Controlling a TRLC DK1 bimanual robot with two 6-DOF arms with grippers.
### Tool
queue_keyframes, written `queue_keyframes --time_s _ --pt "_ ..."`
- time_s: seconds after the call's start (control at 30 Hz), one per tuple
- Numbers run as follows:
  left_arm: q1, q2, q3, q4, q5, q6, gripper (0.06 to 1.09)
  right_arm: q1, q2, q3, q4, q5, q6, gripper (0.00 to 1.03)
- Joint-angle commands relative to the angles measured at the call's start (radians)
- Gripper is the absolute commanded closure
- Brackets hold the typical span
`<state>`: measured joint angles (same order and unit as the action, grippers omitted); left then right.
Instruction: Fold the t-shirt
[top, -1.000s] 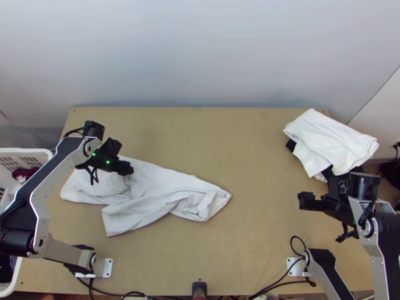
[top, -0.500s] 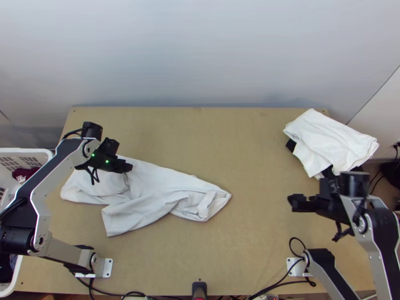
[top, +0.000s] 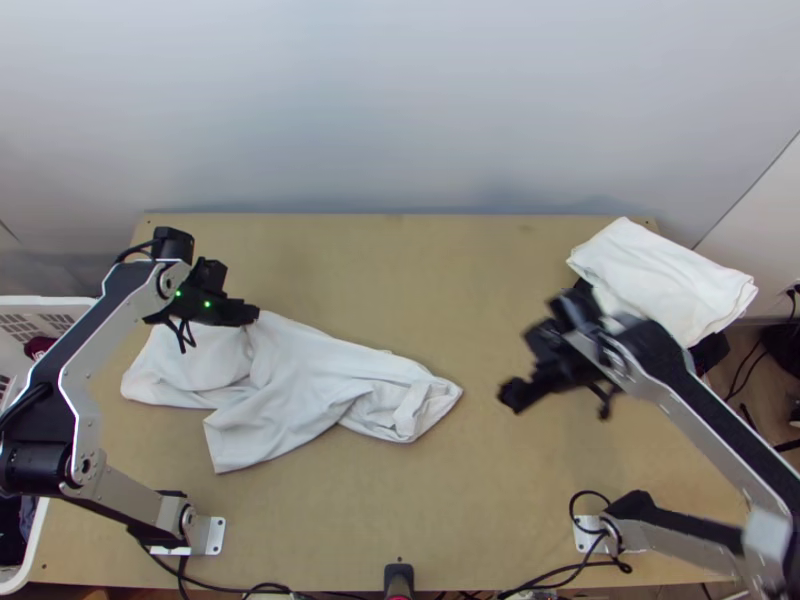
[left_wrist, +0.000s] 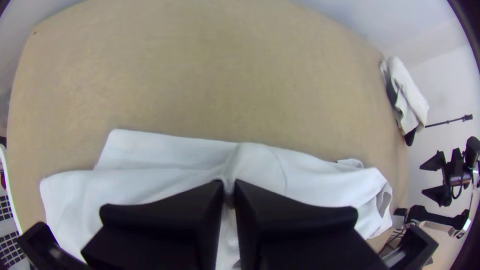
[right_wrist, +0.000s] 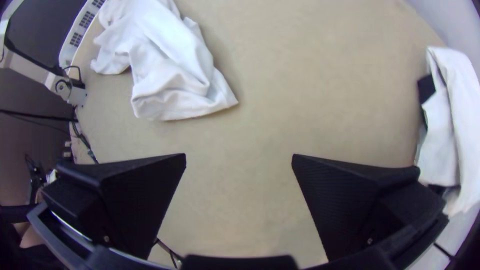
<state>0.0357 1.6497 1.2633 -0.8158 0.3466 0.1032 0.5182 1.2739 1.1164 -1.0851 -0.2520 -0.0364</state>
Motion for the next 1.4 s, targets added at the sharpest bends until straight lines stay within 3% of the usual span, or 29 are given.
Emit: queue_keyframes --time_s 0.0,0.03,0.1,0.3,0.5,0.7,1.13,1.37 --pt "0.013 0.022 0.059 -0.029 0.005 -0.045 0.30 0.190 0.317 0.299 0.002 -0.003 -0.037 0.04" --pt "0.016 0.022 0.062 -0.037 0.005 -0.045 0.18 0.218 0.351 0.341 0.002 -0.003 -0.036 0.04" --pt "0.035 0.022 0.065 -0.046 0.006 -0.045 0.12 0.272 0.413 0.416 0.002 -0.003 -0.033 0.04" --pt "0.142 0.016 0.145 -0.138 0.042 -0.030 0.12 0.413 0.562 0.566 0.002 0.000 -0.036 0.04" --pt "0.208 -0.039 0.163 -0.247 0.054 0.113 0.12 0.517 0.651 0.665 0.002 0.030 -0.056 0.05" --pt "0.311 -0.077 0.168 -0.287 0.055 0.170 0.12 0.595 0.673 0.752 -0.009 0.083 -0.083 0.05" --pt "0.425 -0.142 0.163 -0.330 0.055 0.233 0.12 0.692 0.757 0.757 0.014 0.183 -0.157 0.05" --pt "0.500 -0.162 0.159 -0.339 0.055 0.279 0.12 0.787 0.783 0.750 0.057 0.306 -0.189 0.05"
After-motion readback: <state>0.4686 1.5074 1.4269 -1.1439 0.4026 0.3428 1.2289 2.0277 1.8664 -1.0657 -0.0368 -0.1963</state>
